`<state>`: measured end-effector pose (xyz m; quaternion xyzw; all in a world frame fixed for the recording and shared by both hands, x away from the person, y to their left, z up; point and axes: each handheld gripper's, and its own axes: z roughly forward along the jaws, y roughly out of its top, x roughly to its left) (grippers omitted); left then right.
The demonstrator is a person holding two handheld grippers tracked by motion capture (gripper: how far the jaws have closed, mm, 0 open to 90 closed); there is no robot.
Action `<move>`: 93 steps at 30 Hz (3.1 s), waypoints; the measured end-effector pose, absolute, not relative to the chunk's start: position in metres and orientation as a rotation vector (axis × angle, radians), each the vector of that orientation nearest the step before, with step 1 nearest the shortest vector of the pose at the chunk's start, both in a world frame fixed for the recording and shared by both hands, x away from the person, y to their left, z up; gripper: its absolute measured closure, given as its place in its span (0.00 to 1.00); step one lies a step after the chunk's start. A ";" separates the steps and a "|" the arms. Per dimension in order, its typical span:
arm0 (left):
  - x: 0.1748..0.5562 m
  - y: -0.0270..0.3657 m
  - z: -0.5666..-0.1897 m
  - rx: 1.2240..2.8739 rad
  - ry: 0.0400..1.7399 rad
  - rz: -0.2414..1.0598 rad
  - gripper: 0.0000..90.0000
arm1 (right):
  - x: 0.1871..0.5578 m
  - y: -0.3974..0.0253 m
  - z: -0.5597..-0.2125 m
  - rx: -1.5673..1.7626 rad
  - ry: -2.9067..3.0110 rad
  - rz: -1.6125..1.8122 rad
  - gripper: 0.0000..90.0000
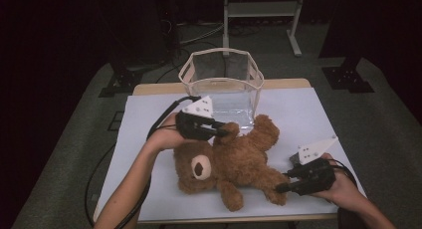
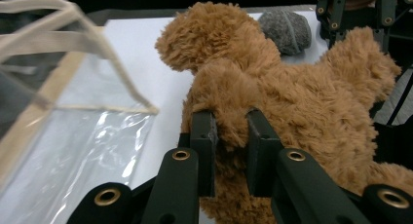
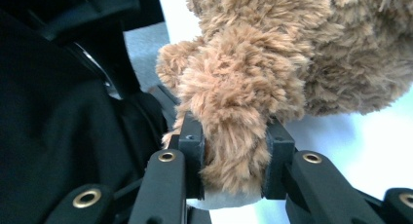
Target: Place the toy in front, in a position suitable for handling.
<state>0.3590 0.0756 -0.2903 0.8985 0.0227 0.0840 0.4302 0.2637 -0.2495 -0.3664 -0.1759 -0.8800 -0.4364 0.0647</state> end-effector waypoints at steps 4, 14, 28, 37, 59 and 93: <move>0.369 0.055 -0.316 2.280 0.058 0.155 0.85 | 0.263 -0.265 -0.388 -0.601 -2.661 -1.284 0.75; 0.378 0.048 -0.327 2.273 0.067 0.100 0.68 | 0.267 -0.272 -0.415 -0.631 -2.648 -1.219 0.64; 0.347 0.100 -0.321 2.217 0.070 0.172 0.43 | 0.269 -0.263 -0.372 -0.540 -2.724 -1.403 0.38; 0.319 0.137 -0.345 2.194 0.081 0.176 0.35 | 0.284 -0.224 -0.385 -0.491 -2.847 -1.361 0.39; 0.324 0.132 -0.401 2.160 0.133 0.312 0.10 | 0.306 -0.216 -0.394 -0.523 -2.885 -1.359 0.43; 0.321 0.135 -0.403 2.178 0.170 0.283 0.25 | 0.320 -0.342 -0.444 -1.166 -2.951 -1.121 0.47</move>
